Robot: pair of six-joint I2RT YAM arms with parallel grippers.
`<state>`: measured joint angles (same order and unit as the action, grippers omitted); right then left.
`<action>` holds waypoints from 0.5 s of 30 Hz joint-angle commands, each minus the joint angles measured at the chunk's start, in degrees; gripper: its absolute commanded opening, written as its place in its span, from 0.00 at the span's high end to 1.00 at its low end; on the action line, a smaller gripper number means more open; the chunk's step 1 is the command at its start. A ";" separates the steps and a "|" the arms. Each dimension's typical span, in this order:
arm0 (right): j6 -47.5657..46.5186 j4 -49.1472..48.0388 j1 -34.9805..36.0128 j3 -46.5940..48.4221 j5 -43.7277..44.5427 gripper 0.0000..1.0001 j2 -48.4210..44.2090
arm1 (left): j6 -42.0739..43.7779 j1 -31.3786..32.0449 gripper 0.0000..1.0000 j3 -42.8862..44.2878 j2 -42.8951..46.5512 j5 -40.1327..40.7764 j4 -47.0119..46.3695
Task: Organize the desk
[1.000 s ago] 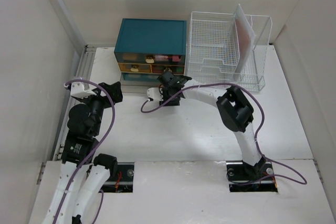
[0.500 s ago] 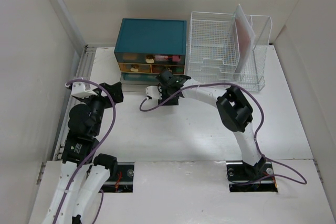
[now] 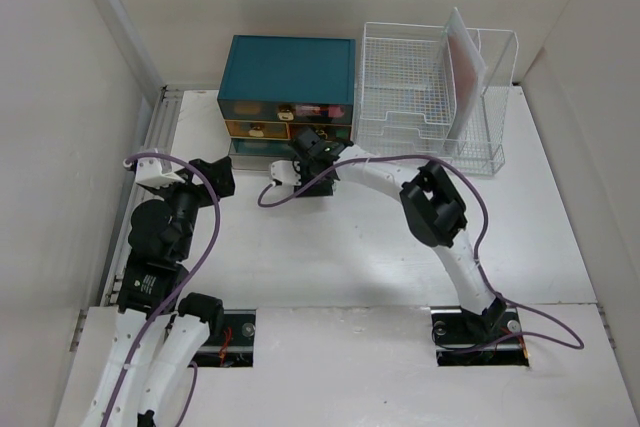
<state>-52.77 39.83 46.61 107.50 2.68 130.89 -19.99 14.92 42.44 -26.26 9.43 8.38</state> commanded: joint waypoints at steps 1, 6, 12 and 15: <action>-0.83 4.63 0.32 2.54 -2.41 0.41 1.65 | 0.83 -0.15 0.14 -0.34 0.68 -0.64 -2.93; -1.37 9.72 0.32 2.54 -6.10 0.59 2.18 | 0.83 -0.15 0.14 -0.34 0.68 -0.12 -2.93; -1.37 9.83 0.94 -0.89 -8.04 0.74 -0.98 | 0.83 -0.15 0.14 -0.34 0.68 -0.11 -2.93; -1.37 9.21 2.34 -2.30 -9.18 0.76 -4.32 | 0.83 -0.15 0.14 -0.34 0.68 -0.11 -2.93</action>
<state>-54.43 45.32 46.81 106.76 -2.37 129.99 -19.99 14.92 42.44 -26.15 9.45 8.38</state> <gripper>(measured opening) 0.338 0.858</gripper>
